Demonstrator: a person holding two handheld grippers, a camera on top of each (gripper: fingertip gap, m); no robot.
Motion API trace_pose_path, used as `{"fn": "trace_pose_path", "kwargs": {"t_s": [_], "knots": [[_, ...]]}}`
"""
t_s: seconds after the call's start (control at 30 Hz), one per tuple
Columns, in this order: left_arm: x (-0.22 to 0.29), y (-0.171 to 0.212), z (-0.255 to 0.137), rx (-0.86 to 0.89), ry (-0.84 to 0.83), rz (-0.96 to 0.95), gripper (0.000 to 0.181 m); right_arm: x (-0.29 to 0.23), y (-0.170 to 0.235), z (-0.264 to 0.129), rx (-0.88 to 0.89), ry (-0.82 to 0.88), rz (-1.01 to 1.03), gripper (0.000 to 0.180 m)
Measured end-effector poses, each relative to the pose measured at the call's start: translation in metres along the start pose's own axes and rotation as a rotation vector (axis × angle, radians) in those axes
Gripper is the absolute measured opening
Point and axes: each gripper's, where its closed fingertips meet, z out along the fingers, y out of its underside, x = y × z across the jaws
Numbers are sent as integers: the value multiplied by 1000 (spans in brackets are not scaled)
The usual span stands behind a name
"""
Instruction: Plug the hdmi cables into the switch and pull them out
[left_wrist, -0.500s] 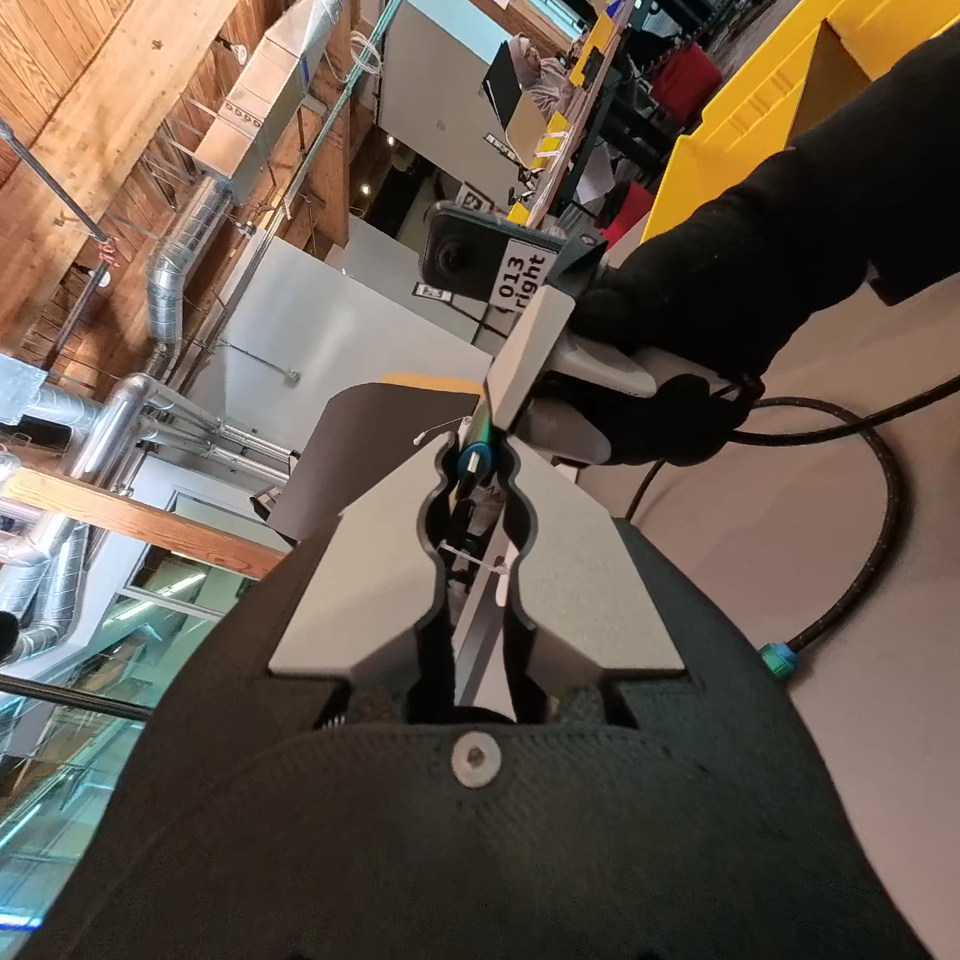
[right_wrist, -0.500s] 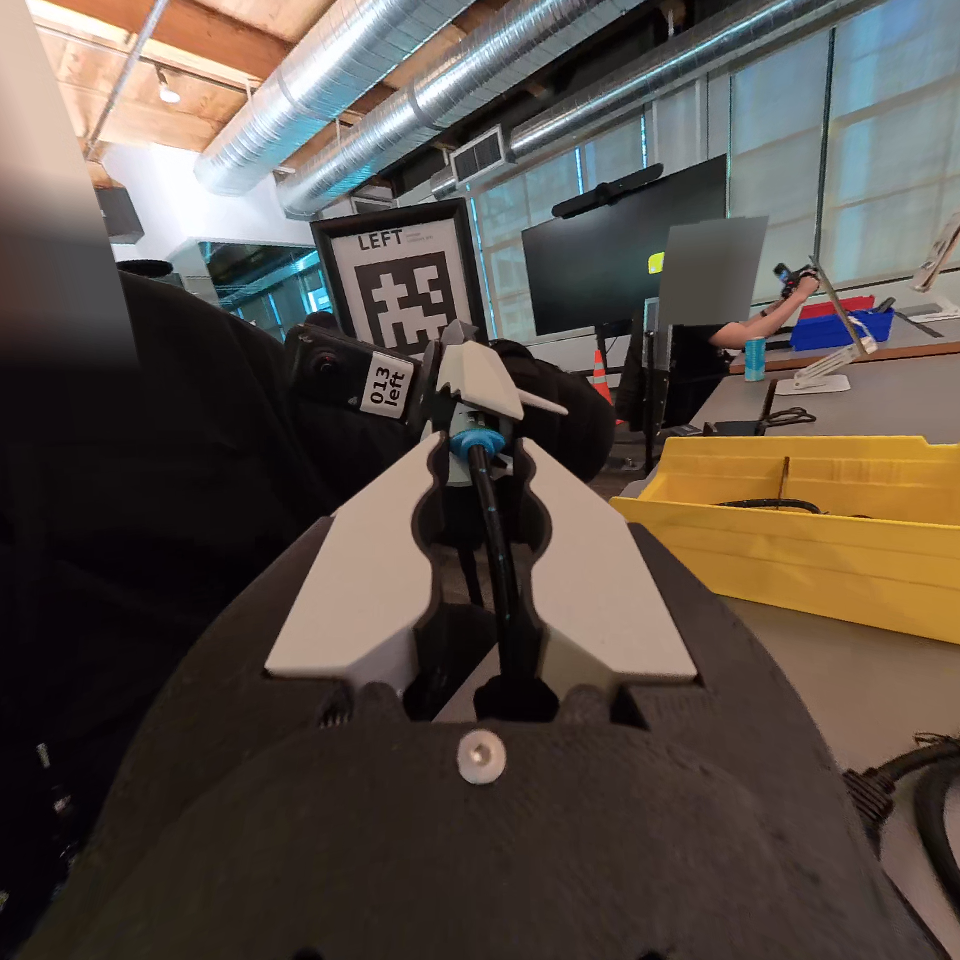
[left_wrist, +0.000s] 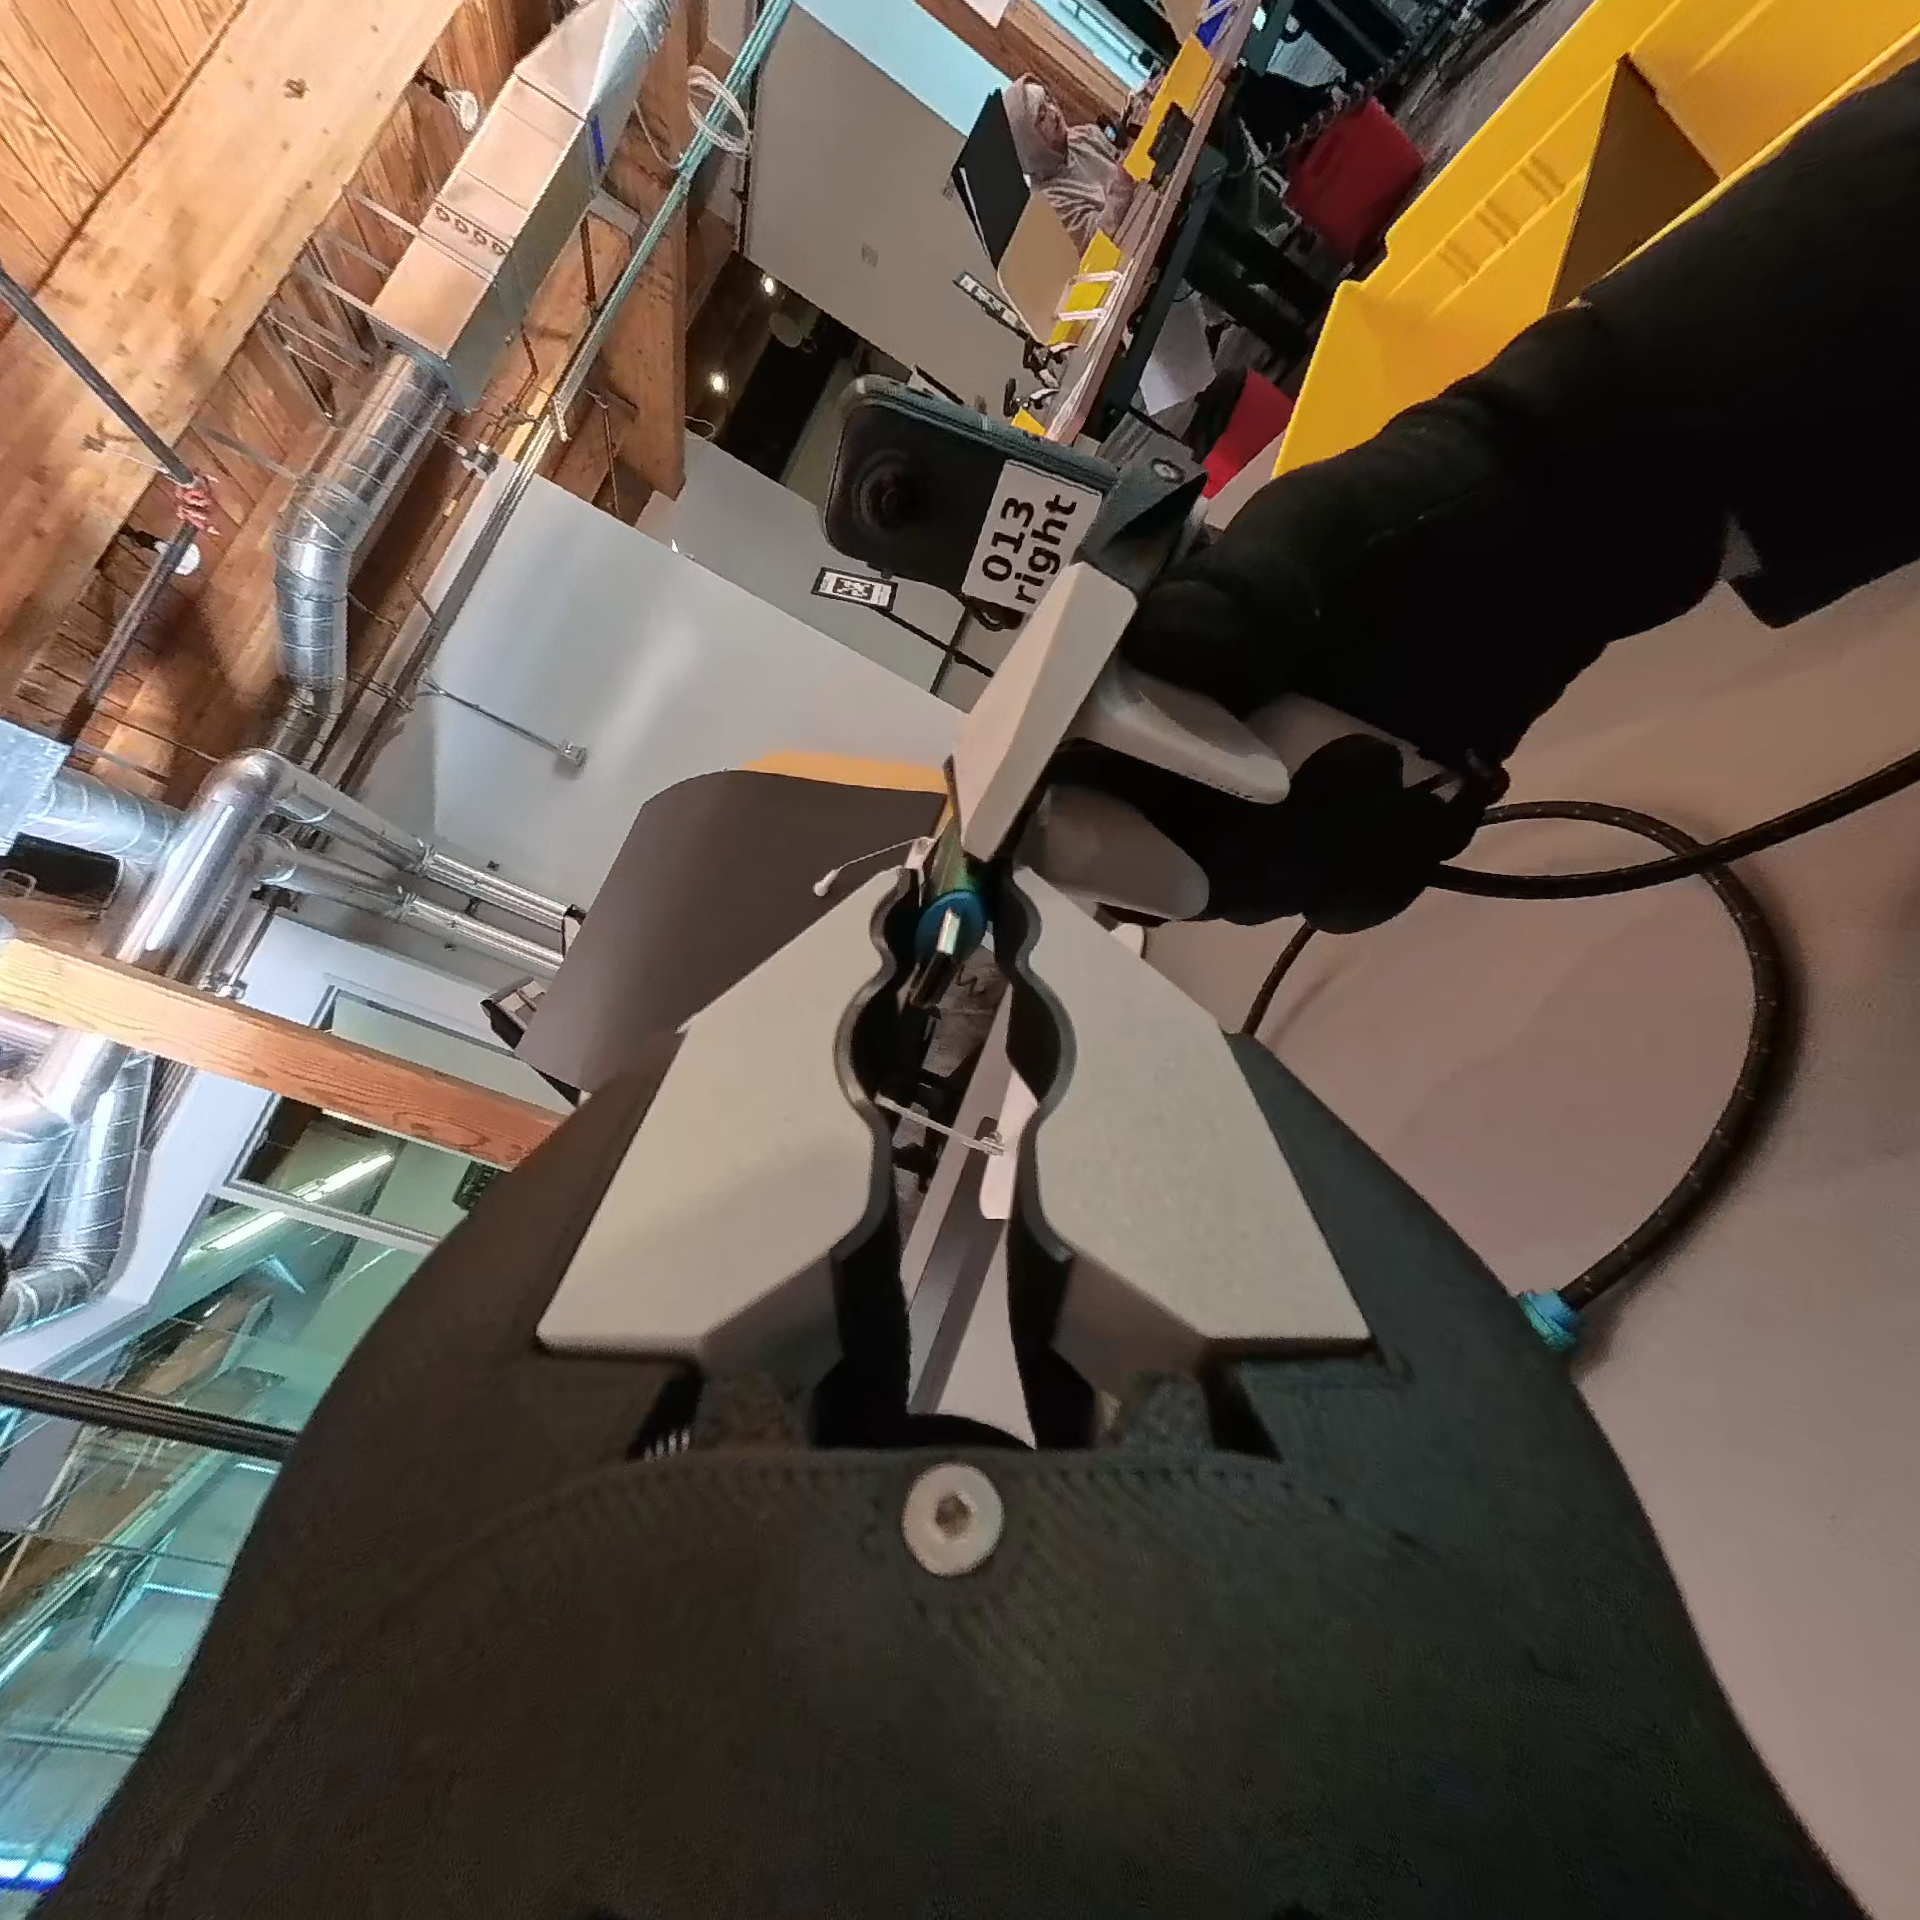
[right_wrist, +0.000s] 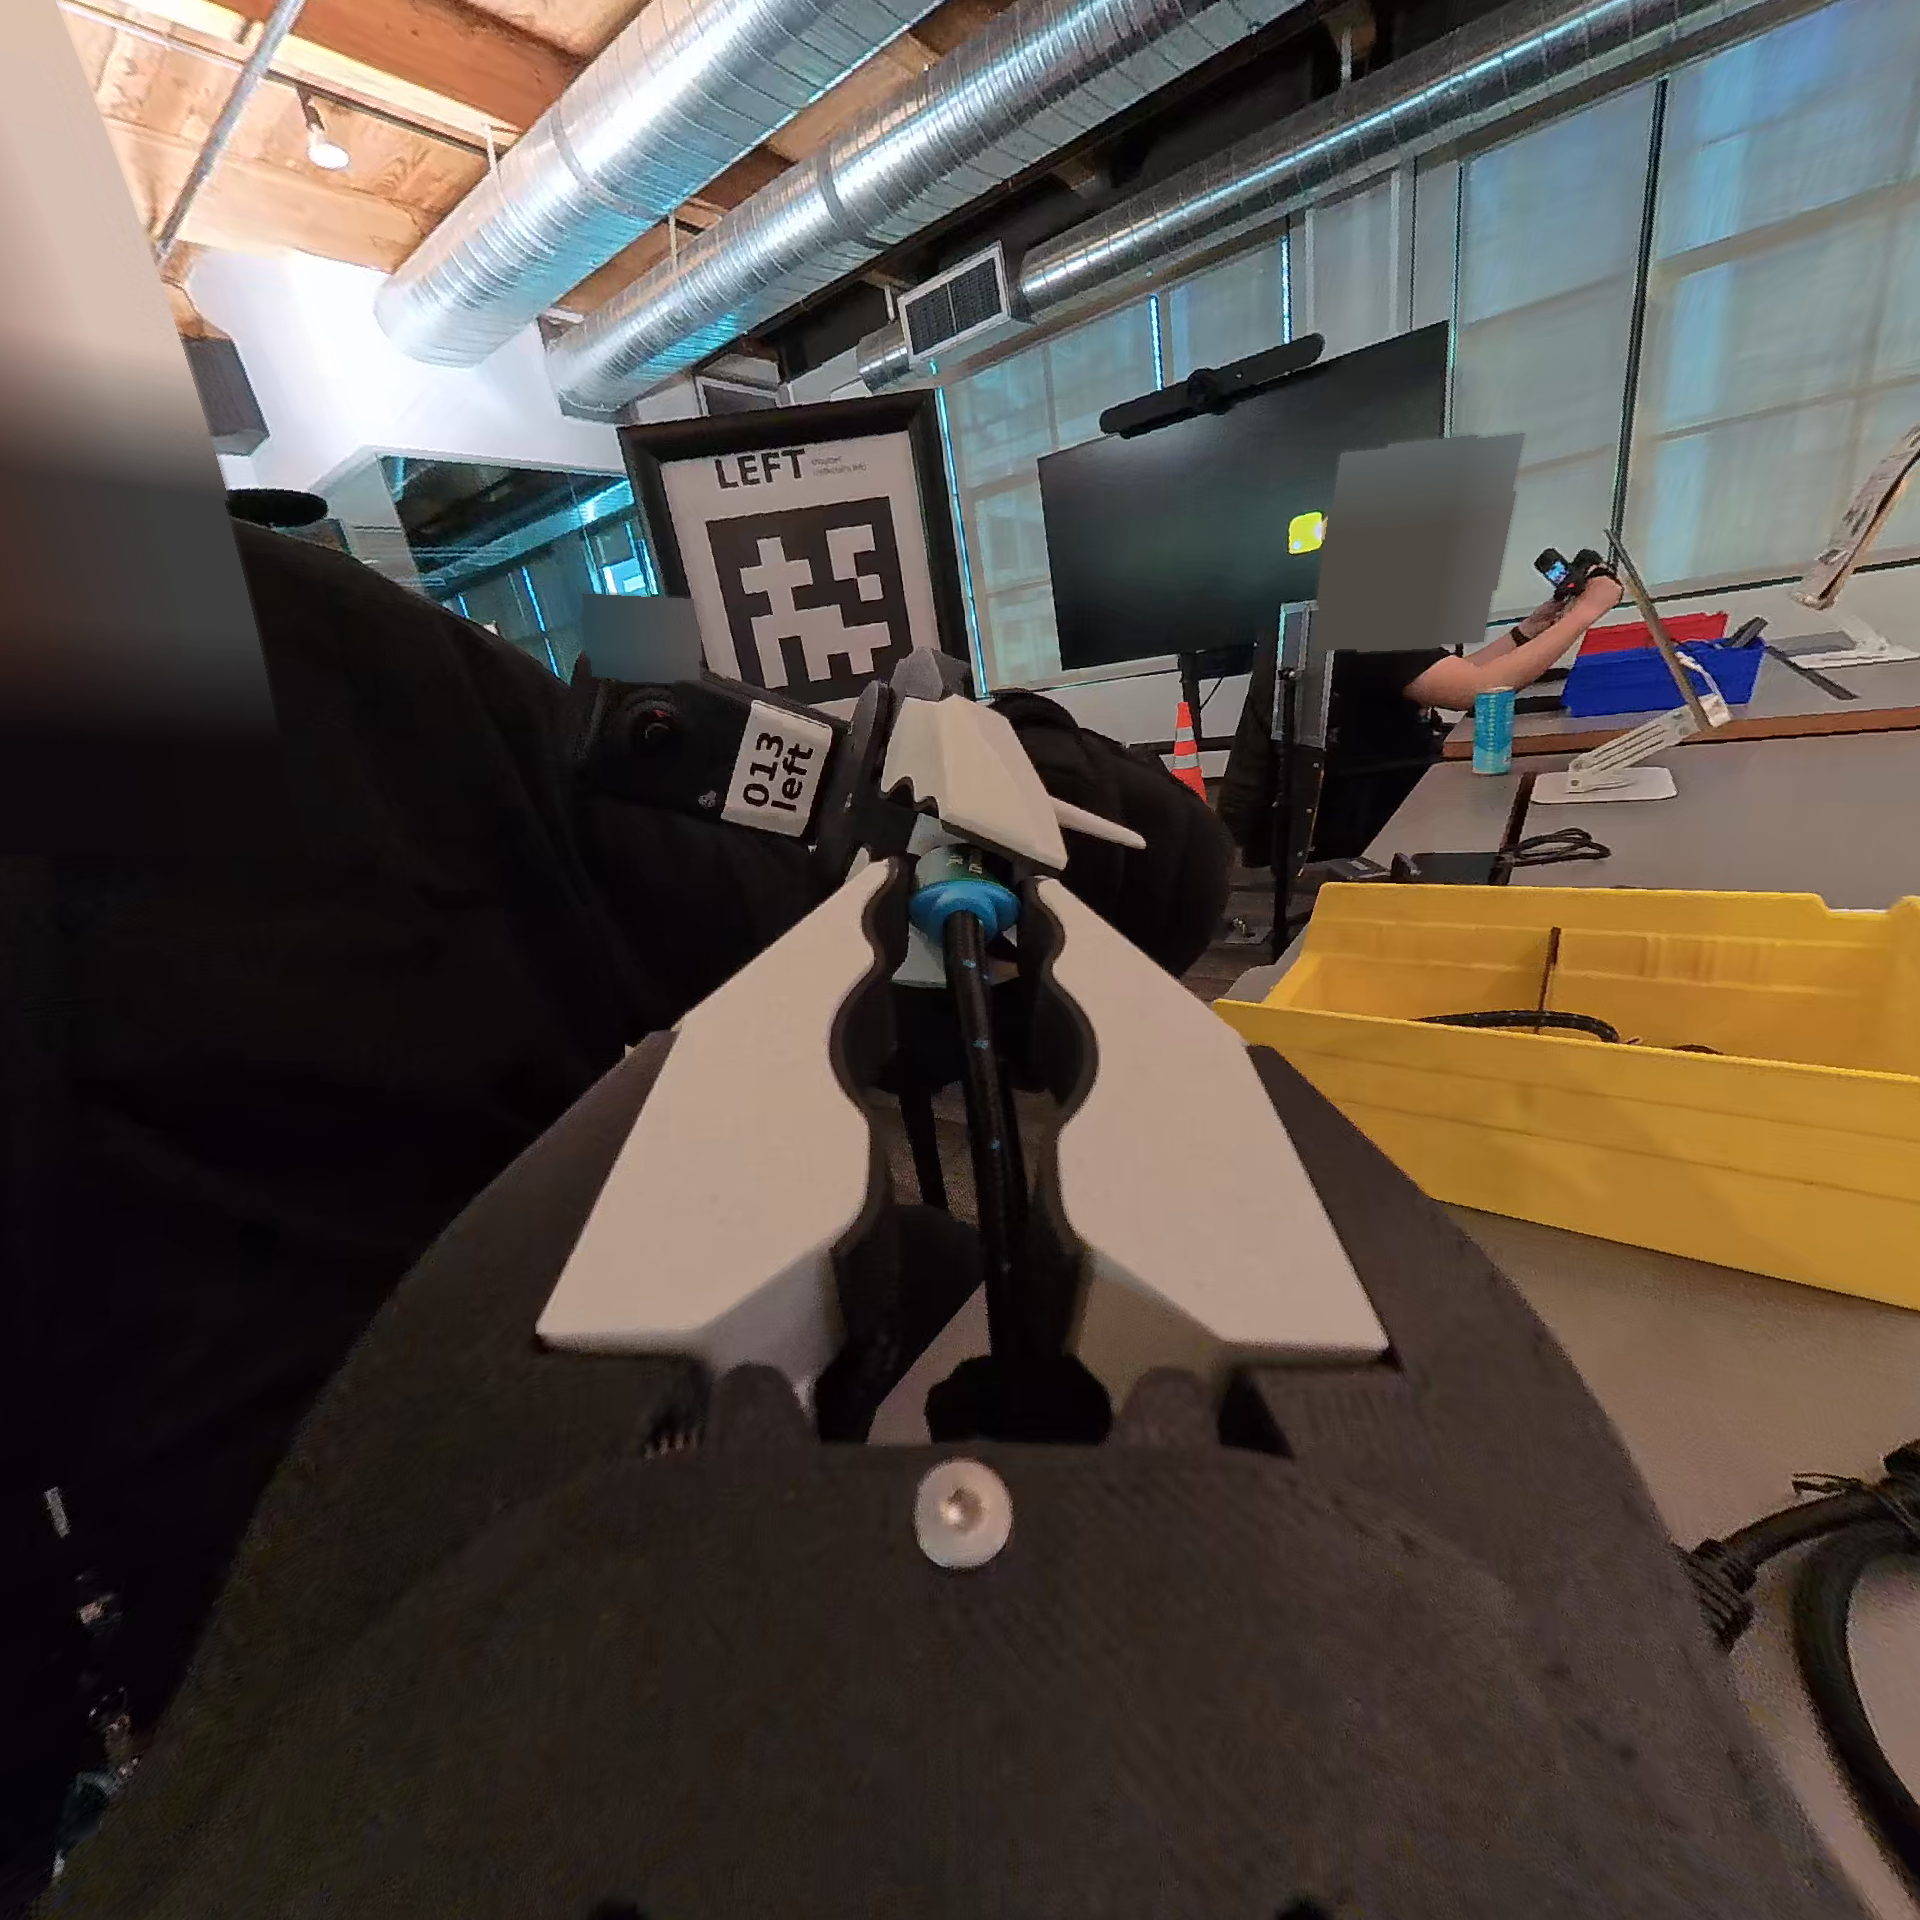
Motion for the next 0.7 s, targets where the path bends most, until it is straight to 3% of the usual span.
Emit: {"fn": "trace_pose_path", "kwargs": {"t_s": [0.4,0.57,0.7], "knots": [[6,5,3,-26,25,25,13,5,8,-4,-31,62,-7,18],[0,4,-8,9,98,-54,42,17,11,-21,-46,156,-17,18],[-8,40,-13,-115,195,-91,52,29,12,-41,-91,264,-50,18]]}}
